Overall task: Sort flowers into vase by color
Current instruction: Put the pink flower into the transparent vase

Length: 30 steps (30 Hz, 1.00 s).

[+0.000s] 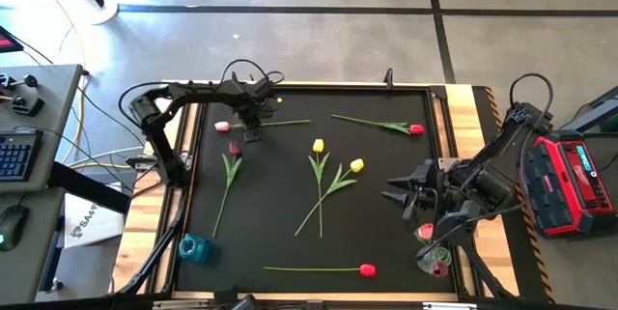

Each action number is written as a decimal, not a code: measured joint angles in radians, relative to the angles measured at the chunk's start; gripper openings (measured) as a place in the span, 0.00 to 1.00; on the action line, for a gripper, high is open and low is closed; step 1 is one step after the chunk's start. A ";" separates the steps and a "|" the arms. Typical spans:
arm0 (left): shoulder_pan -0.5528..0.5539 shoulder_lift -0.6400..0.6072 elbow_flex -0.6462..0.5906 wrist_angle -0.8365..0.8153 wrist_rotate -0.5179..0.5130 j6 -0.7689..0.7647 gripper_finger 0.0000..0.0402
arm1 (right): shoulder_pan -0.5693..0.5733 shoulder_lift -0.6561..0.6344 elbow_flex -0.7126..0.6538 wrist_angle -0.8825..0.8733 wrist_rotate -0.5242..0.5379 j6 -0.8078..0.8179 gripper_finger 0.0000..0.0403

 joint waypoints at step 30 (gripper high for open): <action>-0.820 -0.415 -0.005 0.128 -0.810 0.552 0.00 | -0.328 0.190 -0.001 0.357 -0.353 -0.432 0.43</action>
